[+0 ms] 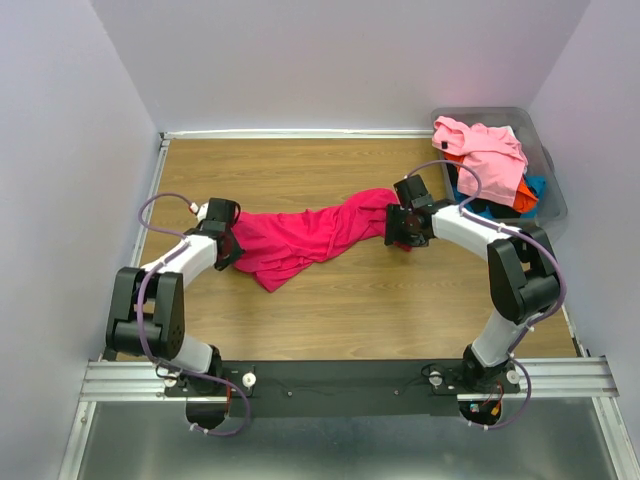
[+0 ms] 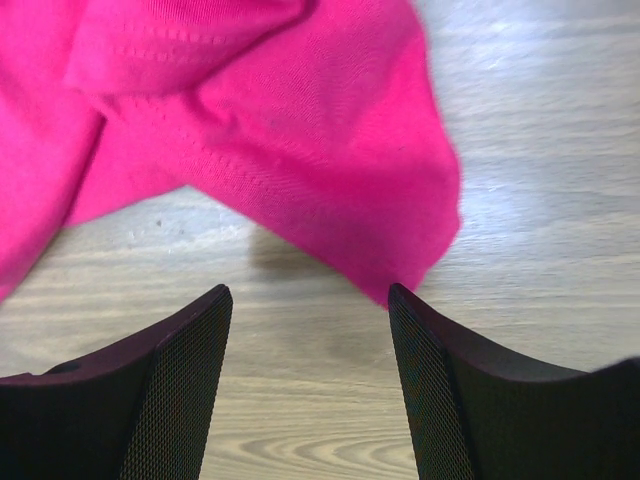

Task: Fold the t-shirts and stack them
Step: Flatten the tshirt out

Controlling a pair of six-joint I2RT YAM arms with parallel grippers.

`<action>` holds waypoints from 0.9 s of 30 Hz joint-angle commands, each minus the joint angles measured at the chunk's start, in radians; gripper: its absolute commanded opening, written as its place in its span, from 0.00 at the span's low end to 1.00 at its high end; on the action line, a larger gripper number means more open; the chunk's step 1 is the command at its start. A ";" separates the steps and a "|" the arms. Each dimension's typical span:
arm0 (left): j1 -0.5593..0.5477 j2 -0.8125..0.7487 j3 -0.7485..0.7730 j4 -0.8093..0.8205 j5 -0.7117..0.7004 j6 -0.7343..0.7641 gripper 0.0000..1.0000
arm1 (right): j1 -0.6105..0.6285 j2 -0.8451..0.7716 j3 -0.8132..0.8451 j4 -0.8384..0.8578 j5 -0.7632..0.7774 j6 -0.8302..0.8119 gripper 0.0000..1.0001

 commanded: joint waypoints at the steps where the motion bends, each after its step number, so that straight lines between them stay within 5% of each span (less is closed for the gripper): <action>1: 0.005 -0.090 0.049 -0.097 -0.041 0.023 0.00 | -0.008 0.004 0.058 -0.015 0.099 0.005 0.71; 12: 0.008 -0.291 0.166 -0.234 -0.116 0.049 0.00 | -0.013 0.092 0.258 -0.017 0.085 -0.038 0.71; 27: 0.012 -0.372 0.123 -0.225 -0.090 0.068 0.00 | -0.037 0.359 0.541 -0.017 0.023 -0.104 0.70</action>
